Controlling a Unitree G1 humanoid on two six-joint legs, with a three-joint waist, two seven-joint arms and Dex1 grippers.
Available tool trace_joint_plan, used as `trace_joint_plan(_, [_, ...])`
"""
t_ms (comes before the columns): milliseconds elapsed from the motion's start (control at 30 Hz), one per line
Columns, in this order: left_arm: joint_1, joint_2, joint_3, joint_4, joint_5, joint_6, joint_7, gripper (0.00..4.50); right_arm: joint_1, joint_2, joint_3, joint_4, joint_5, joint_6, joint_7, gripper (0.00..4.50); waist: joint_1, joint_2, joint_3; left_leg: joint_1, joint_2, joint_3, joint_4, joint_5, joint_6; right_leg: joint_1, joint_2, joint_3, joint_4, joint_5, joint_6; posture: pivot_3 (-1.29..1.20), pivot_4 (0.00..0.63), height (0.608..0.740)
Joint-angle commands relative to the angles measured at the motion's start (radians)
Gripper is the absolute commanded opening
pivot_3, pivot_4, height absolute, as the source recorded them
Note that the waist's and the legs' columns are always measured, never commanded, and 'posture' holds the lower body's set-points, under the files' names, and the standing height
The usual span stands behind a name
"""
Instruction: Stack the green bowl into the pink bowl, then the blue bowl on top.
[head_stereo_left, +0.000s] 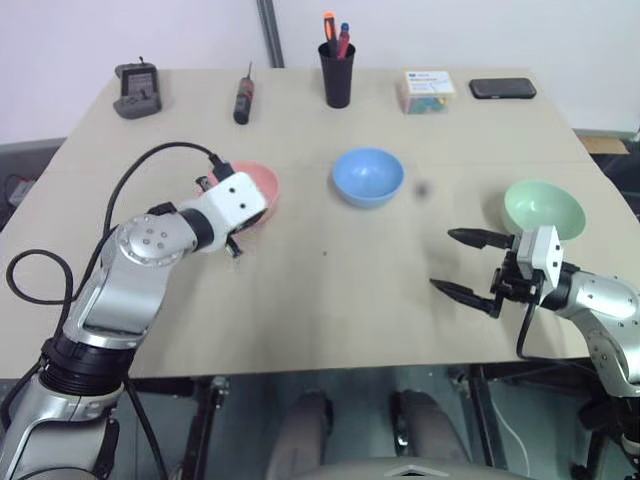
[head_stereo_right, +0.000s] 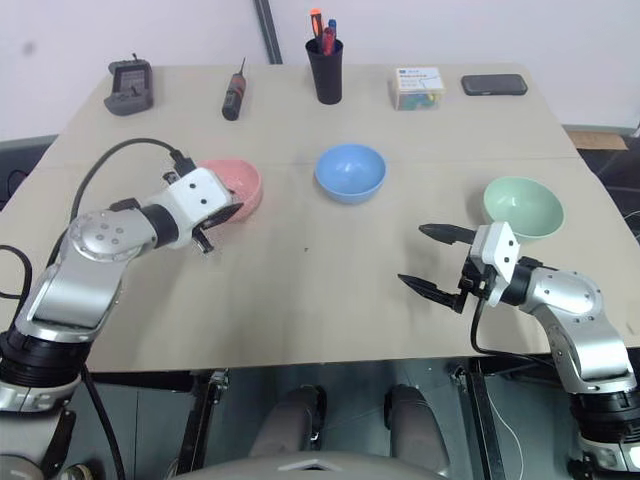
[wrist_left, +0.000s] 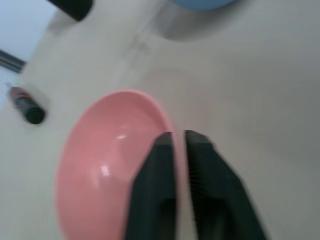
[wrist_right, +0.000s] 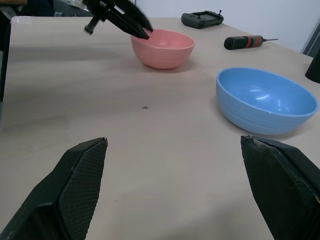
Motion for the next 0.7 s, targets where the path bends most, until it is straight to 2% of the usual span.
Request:
trace_joint_plan(33, [-0.038,0.028,-0.004,0.006,0.081,0.029,0.037,2.67,0.002,0.003,-0.022,-0.007,0.000,-0.028,0.001,4.50,0.000,0.000,0.000,0.000,0.000,0.000,0.000,0.000,0.000,0.000,0.000,0.000,0.000,0.000,0.000,0.00,0.150,0.740])
trace_joint_plan(67, [-0.044,0.030,-0.009,0.022,0.094,0.031,0.041,2.94,0.002,0.003,-0.021,-0.006,-0.001,-0.030,0.000,4.50,0.000,0.000,0.000,0.000,0.000,0.000,0.000,0.000,0.000,0.000,0.000,0.000,0.000,0.000,0.000,0.00,0.150,0.740])
trace_joint_plan(100, [-0.053,0.034,-0.018,0.040,0.110,0.039,0.041,3.47,0.003,0.004,-0.021,-0.005,-0.002,-0.032,-0.001,4.50,0.000,0.000,0.000,0.000,0.000,0.000,0.000,0.000,0.000,0.000,0.000,0.000,0.000,0.000,0.000,0.00,0.150,0.740])
trace_joint_plan(267, [-0.090,0.026,-0.083,0.109,0.158,0.049,0.018,3.47,0.004,0.006,-0.019,0.000,-0.008,-0.042,-0.006,4.50,0.000,0.000,0.000,0.000,0.000,0.000,0.000,0.000,0.000,0.000,0.000,0.000,0.000,0.000,0.000,0.00,0.150,0.740])
trace_joint_plan(433, [-0.123,-0.040,-0.170,0.160,0.178,0.009,-0.008,3.47,0.002,0.013,-0.015,-0.001,-0.015,-0.046,-0.011,4.50,0.003,0.000,0.000,0.000,0.000,0.000,0.001,0.000,0.000,0.000,0.000,0.000,0.000,0.000,0.000,0.00,0.150,0.740])
trace_joint_plan(533, [-0.134,-0.054,-0.182,0.174,0.186,-0.003,-0.022,2.62,0.004,0.015,-0.016,-0.007,-0.018,-0.044,-0.014,4.50,0.000,0.000,0.000,0.000,0.000,0.000,0.001,0.000,0.000,0.000,0.000,0.000,0.000,0.000,0.000,0.00,0.150,0.740])
trace_joint_plan(700, [-0.145,-0.052,-0.139,0.167,0.164,0.025,-0.035,0.52,0.019,0.013,-0.020,-0.026,-0.018,-0.036,-0.028,4.50,0.000,0.000,0.000,0.000,0.000,0.000,0.001,0.000,0.000,0.000,0.000,0.000,0.001,0.000,0.000,0.00,0.150,0.740])
